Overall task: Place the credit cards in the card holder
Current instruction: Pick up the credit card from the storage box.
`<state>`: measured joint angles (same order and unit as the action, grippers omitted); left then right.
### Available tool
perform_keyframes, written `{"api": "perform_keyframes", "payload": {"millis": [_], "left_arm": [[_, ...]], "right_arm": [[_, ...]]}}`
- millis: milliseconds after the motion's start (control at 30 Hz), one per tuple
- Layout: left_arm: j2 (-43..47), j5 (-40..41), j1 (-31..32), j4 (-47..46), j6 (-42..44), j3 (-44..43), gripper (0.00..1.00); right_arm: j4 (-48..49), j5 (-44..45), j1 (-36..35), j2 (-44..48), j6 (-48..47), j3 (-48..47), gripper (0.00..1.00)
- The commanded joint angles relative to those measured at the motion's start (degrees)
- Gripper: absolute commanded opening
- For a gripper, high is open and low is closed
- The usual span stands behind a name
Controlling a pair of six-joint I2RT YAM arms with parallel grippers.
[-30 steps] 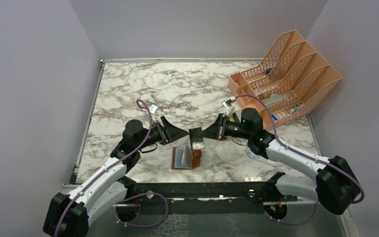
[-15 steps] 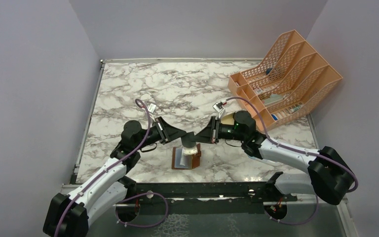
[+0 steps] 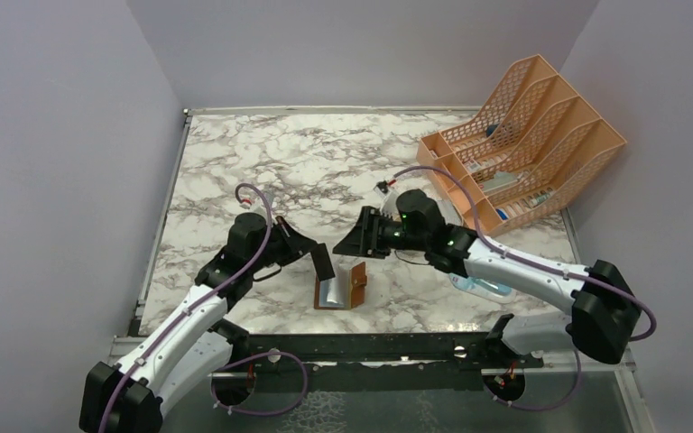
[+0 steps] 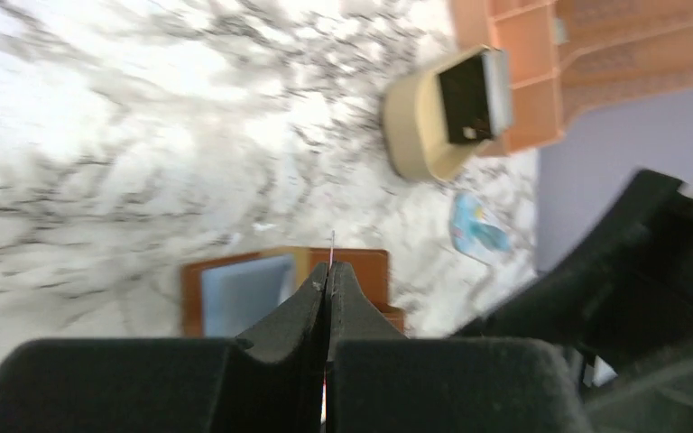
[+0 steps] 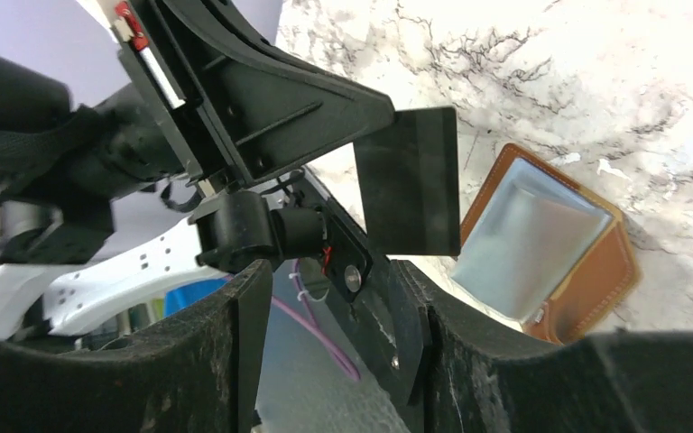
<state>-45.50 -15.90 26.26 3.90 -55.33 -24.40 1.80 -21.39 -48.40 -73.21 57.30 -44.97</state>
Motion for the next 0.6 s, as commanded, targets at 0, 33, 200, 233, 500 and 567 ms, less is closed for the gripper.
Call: {"api": "perform_keyframes", "payload": {"millis": [0,33,200,233,500,567], "left_arm": [[-0.2,12.1,-0.6,14.0,7.7,-3.6,0.0],[-0.4,12.8,-0.7,15.1,7.8,-3.7,0.0],[0.0,13.9,-1.4,18.5,8.5,-3.5,0.0],[0.1,14.0,-1.6,19.0,8.8,-3.5,0.0],[0.1,13.6,-1.8,19.4,8.0,-3.0,0.0],[0.1,13.4,-1.8,19.4,8.0,-2.8,0.0]], "right_arm": [[-14.1,13.2,-6.5,-6.9,-5.0,-8.3,0.51],[-15.6,15.5,-8.1,-9.0,-5.7,-10.6,0.5],[-24.2,25.5,-13.6,-19.7,-8.3,-20.8,0.5],[-26.5,27.5,-14.4,-22.0,-8.5,-23.2,0.5],[-43.2,42.1,-16.9,-34.9,-8.9,-35.0,0.52],[-44.3,43.3,-17.0,-36.2,-9.3,-35.8,0.52]]}}
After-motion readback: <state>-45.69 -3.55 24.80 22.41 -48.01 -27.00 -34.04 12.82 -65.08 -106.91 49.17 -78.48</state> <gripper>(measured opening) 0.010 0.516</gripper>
